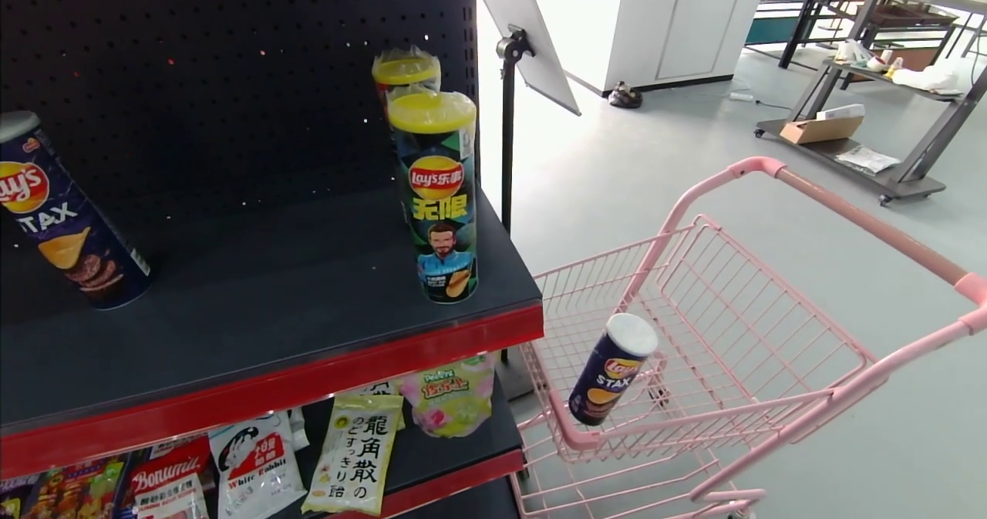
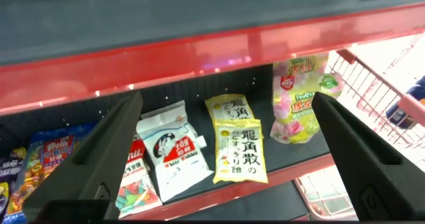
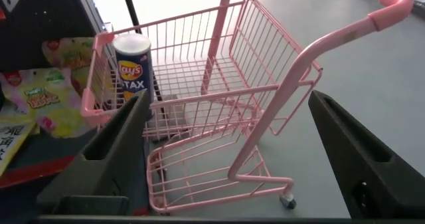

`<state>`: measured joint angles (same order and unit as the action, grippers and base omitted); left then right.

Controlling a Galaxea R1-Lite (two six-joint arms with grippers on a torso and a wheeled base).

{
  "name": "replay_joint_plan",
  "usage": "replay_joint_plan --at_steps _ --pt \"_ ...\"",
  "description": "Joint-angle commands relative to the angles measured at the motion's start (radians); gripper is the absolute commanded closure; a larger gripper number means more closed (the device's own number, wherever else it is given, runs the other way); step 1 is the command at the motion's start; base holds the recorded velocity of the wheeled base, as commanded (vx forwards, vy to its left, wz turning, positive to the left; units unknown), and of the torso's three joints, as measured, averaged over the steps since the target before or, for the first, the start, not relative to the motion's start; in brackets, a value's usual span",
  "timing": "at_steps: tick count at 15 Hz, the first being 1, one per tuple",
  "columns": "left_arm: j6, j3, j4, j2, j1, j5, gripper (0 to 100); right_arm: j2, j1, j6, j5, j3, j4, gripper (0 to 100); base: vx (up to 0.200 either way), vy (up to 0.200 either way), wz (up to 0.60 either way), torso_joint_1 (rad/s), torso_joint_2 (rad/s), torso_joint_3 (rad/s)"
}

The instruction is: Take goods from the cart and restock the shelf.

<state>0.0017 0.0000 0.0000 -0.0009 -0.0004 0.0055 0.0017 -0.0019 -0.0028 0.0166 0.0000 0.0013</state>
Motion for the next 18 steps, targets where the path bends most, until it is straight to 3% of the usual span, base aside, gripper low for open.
replay_joint_plan --at_steps 1,12,18 --pt "0.0 0.0 0.0 0.001 0.0 0.001 0 0.0 0.0 0.0 0.0 0.0 -0.001 0 0.0 0.0 0.0 -0.144 0.4 0.242" --pt "0.0 0.0 0.0 0.001 0.0 0.001 0 0.0 0.0 0.0 0.0 0.0 0.0 0 0.0 0.0 0.0 -0.16 0.51 0.349" --pt "0.0 0.0 0.0 0.001 -0.001 0.001 0 0.004 0.003 -0.005 -0.006 0.0 0.0 0 0.0 0.0 0.0 -0.029 0.11 0.082"
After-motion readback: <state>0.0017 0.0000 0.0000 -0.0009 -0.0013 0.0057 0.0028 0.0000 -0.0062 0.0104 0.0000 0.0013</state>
